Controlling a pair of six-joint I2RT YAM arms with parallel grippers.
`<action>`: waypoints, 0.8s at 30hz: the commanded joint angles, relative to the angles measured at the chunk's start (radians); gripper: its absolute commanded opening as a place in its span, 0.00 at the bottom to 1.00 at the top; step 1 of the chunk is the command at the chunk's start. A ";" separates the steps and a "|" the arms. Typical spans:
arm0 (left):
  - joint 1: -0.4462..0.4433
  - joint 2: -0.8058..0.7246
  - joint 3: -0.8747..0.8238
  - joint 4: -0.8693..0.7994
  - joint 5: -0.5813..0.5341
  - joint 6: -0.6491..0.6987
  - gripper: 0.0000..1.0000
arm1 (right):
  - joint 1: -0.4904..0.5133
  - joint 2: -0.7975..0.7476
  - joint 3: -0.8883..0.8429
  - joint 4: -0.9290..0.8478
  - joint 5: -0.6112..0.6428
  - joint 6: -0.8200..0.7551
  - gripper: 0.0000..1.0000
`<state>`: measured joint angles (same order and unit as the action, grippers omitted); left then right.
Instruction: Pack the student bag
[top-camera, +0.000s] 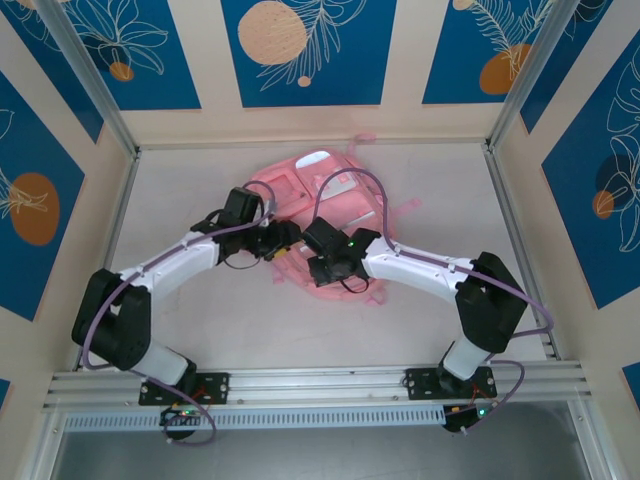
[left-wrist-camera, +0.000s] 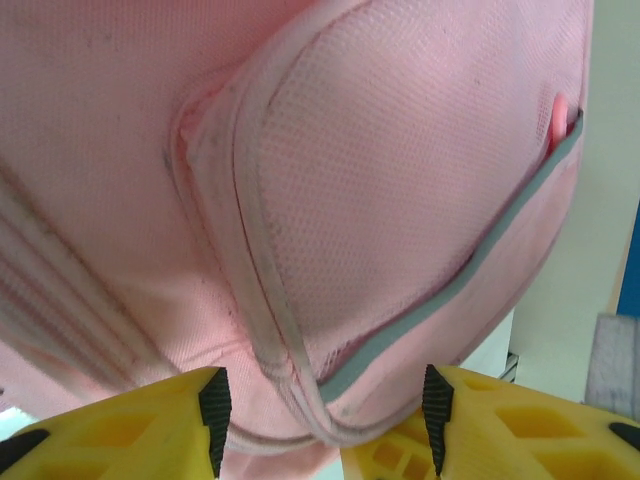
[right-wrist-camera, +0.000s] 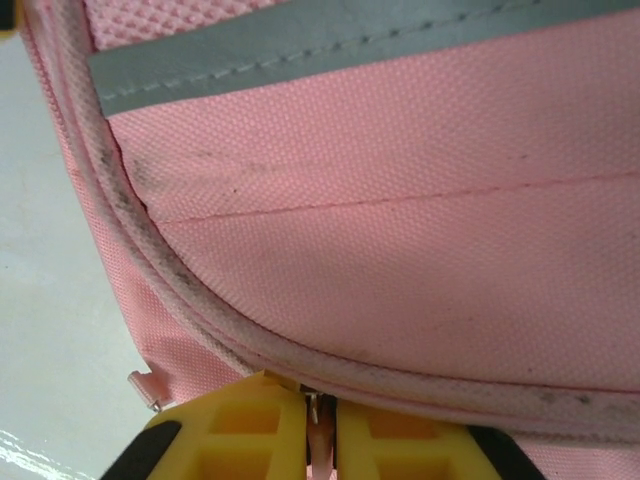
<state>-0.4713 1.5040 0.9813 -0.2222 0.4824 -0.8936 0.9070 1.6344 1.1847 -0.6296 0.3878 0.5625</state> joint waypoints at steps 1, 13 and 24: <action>0.005 0.033 0.005 0.064 0.007 -0.050 0.51 | 0.003 -0.001 -0.005 0.005 0.055 0.003 0.09; 0.004 0.099 0.017 0.071 -0.103 -0.084 0.05 | -0.008 -0.119 -0.068 -0.034 0.166 0.105 0.00; 0.072 0.067 0.029 -0.081 -0.152 0.045 0.00 | -0.295 -0.315 -0.234 0.017 -0.041 -0.009 0.00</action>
<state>-0.4660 1.5921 0.9958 -0.1886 0.4522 -0.9245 0.6861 1.3693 0.9760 -0.5453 0.3683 0.5907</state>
